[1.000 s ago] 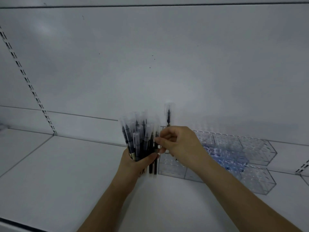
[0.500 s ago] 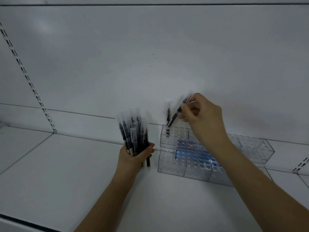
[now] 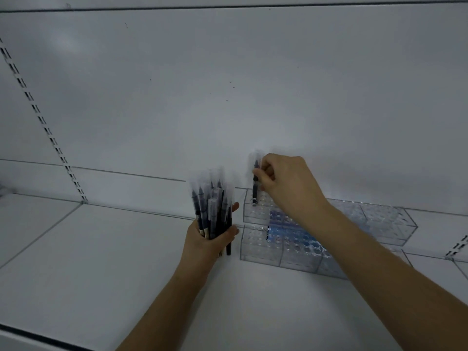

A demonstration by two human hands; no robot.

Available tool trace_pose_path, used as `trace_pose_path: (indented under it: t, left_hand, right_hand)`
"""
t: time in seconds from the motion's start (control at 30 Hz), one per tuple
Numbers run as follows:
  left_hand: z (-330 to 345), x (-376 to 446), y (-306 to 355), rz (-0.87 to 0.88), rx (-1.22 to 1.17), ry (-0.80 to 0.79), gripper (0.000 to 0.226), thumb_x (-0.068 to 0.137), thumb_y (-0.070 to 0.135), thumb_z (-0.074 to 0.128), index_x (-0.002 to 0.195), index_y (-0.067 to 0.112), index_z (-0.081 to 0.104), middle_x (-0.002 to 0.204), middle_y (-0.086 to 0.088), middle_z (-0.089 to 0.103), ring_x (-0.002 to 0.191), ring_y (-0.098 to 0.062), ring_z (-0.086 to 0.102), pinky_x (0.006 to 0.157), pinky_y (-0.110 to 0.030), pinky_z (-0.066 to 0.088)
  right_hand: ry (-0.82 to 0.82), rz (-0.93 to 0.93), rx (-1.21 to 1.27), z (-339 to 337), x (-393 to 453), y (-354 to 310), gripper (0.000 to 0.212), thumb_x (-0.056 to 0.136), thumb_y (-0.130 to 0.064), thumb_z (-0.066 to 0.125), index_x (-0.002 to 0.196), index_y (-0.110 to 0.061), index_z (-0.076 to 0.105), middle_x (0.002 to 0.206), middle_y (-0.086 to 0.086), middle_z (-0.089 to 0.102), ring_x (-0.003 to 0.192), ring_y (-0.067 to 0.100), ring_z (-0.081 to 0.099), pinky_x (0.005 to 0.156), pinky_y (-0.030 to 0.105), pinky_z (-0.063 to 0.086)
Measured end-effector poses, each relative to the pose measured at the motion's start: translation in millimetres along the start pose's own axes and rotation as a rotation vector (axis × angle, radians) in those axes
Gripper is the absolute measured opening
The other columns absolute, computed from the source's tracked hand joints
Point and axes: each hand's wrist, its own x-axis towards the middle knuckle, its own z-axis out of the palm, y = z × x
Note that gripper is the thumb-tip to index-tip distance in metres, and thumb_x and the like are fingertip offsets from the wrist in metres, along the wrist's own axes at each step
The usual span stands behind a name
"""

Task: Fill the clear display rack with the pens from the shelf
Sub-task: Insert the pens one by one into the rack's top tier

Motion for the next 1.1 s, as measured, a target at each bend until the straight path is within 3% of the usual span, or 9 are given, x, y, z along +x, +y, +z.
trace_pose_path:
  t: [0.1,0.23,0.3,0.37,0.63,0.73,0.83,0.93,1.1]
  left_hand:
    - [0.5,0.0,-0.6,0.006,0.004,-0.019,0.044,0.085,0.001,0.069,0.119,0.029,0.066,0.117,0.013,0.07,0.087,-0.027,0.062,0.086,-0.051,0.054]
    - [2.4,0.1,0.3,-0.016,0.012,-0.021,0.043,0.083,0.001,0.071,0.113,0.032,0.069,0.102,0.01,0.075,0.083,-0.02,0.063,0.072,-0.027,0.056]
    - [3.2,0.5,0.1,-0.02,0.022,-0.013,0.04,0.081,0.008,0.075,0.106,0.038,0.072,0.088,-0.007,0.074,0.077,-0.023,0.061,0.07,-0.03,0.053]
    - [3.5,1.0,0.5,-0.015,0.024,-0.017,0.04,0.077,0.016,0.075,0.104,0.046,0.071,0.091,-0.021,0.069,0.075,-0.027,0.058,0.07,-0.036,0.053]
    - [2.7,2.8,-0.3,-0.007,0.03,-0.035,0.046,0.082,0.01,0.074,0.105,0.049,0.07,0.083,-0.014,0.071,0.074,-0.026,0.058,0.062,-0.028,0.052]
    - [0.7,3.2,-0.8,0.005,0.041,-0.052,0.05,0.085,0.005,0.071,0.107,0.05,0.069,0.077,-0.012,0.067,0.069,-0.022,0.056,0.058,-0.023,0.05]
    - [1.1,2.5,0.9,0.002,0.043,-0.054,0.052,0.085,0.004,0.07,0.105,0.051,0.069,0.073,-0.007,0.063,0.064,-0.019,0.051,0.054,-0.022,0.046]
    - [0.6,1.9,1.0,0.002,0.046,-0.044,0.051,0.085,0.003,0.07,0.105,0.05,0.07,0.073,-0.011,0.062,0.058,-0.014,0.049,0.05,-0.02,0.044]
    - [-0.1,2.0,0.2,0.018,0.04,-0.056,0.052,0.084,0.004,0.071,0.107,0.05,0.069,0.081,-0.019,0.065,0.068,-0.019,0.056,0.061,-0.023,0.051]
  right_hand:
    - [0.016,0.053,0.064,0.6,0.7,1.3,0.023,0.097,-0.03,0.06,0.086,-0.011,0.067,0.075,0.004,0.07,0.07,0.019,0.068,0.073,0.04,0.057]
    - [-0.007,0.108,0.147,-0.3,3.4,4.8,0.022,0.096,-0.028,0.063,0.083,-0.01,0.067,0.075,0.003,0.071,0.069,0.016,0.07,0.074,0.039,0.058]
    - [-0.019,0.079,0.094,-1.2,4.9,5.1,0.023,0.096,-0.029,0.062,0.082,-0.011,0.066,0.074,0.003,0.071,0.068,0.016,0.069,0.073,0.039,0.058]
    - [-0.016,0.029,0.01,-1.3,5.1,3.0,0.024,0.097,-0.031,0.06,0.082,-0.012,0.065,0.074,0.003,0.07,0.068,0.016,0.067,0.072,0.037,0.057]
    - [-0.14,0.078,-0.029,-3.2,3.0,1.1,0.035,0.094,-0.042,0.062,0.081,-0.01,0.069,0.075,0.001,0.071,0.07,0.014,0.065,0.075,0.035,0.056]
    - [0.012,0.056,-0.025,-19.0,2.5,-6.9,0.04,0.095,-0.05,0.056,0.095,-0.013,0.07,0.08,0.0,0.071,0.073,0.015,0.066,0.073,0.033,0.056]
    - [0.175,-0.165,-0.103,-21.2,10.1,-11.5,0.018,0.1,-0.019,0.054,0.111,-0.012,0.066,0.088,0.005,0.068,0.073,0.022,0.063,0.066,0.039,0.055]
    - [0.015,-0.302,-0.155,-15.5,20.5,-2.7,0.048,0.078,0.017,0.058,0.12,-0.007,0.066,0.104,0.013,0.065,0.086,0.03,0.063,0.07,0.043,0.056]
    - [-0.043,-0.338,-0.138,-14.2,19.9,11.8,0.038,0.088,0.01,0.055,0.121,-0.007,0.065,0.115,0.01,0.06,0.091,0.026,0.061,0.076,0.04,0.055]
